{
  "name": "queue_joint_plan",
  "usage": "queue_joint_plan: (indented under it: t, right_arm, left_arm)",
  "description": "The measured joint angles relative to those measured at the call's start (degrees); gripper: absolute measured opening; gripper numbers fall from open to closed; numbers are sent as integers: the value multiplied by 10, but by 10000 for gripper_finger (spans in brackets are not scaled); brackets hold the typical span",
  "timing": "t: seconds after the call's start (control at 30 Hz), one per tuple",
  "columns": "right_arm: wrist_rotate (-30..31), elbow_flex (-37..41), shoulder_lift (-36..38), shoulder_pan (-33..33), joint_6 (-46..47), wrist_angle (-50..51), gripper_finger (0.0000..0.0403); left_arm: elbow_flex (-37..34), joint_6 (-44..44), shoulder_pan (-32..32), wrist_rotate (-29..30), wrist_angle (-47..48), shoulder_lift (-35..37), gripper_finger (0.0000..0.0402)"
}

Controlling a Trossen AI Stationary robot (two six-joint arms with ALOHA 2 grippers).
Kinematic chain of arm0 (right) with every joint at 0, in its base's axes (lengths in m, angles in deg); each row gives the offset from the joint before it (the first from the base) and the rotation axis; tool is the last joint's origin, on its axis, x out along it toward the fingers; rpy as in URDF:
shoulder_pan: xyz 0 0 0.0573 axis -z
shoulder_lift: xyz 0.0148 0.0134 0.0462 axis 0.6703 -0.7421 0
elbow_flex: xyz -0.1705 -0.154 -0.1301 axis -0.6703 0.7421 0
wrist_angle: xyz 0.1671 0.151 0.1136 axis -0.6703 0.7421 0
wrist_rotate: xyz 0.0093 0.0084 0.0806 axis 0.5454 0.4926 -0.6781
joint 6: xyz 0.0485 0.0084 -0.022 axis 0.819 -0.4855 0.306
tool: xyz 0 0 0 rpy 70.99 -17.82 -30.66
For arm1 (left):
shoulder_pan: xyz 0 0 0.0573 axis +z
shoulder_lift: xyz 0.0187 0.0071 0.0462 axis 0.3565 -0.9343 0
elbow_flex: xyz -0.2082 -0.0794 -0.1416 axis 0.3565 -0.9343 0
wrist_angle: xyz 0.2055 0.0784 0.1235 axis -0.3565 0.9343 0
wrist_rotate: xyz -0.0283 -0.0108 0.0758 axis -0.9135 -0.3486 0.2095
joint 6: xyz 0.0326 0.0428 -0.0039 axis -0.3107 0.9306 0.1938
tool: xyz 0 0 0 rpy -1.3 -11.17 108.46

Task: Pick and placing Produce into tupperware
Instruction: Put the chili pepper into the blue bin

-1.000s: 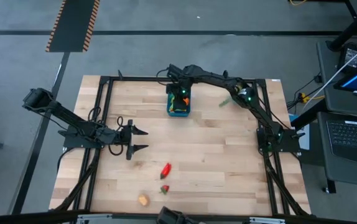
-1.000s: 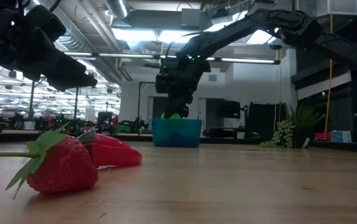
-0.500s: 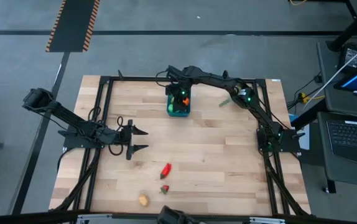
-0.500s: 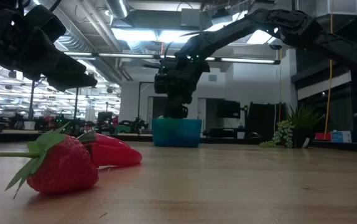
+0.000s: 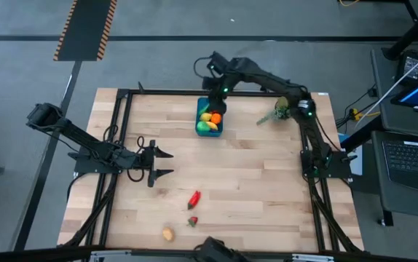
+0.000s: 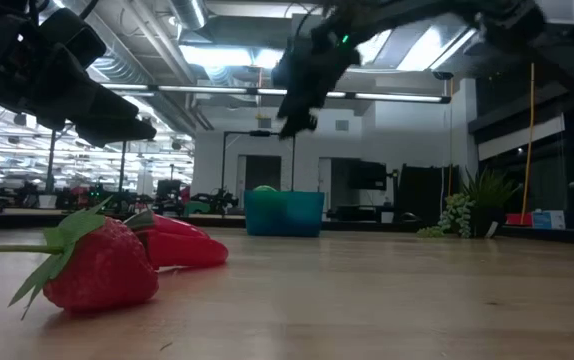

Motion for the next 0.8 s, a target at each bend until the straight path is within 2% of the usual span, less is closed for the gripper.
queue_joint_plan:
  t: [0.1, 0.2, 0.47, 0.7, 0.8]
  right_arm:
    - [2, 20, 48, 1, 1, -15, 299]
    - [3, 80, 100, -2, 12, -60, 299]
    - [16, 431, 303, -22, 81, -322, 299]
    - [22, 682, 508, -44, 130, -480, 299]
    - [44, 785, 604, -53, 150, -579, 299]
  left_arm:
    - [0, 0, 0, 0, 0, 0, 280]
    - [0, 0, 0, 0, 2, 0, 280]
    - [0, 0, 0, 0, 10, 0, 280]
    - [0, 0, 0, 0, 10, 0, 280]
    - [0, 0, 0, 0, 9, 0, 280]
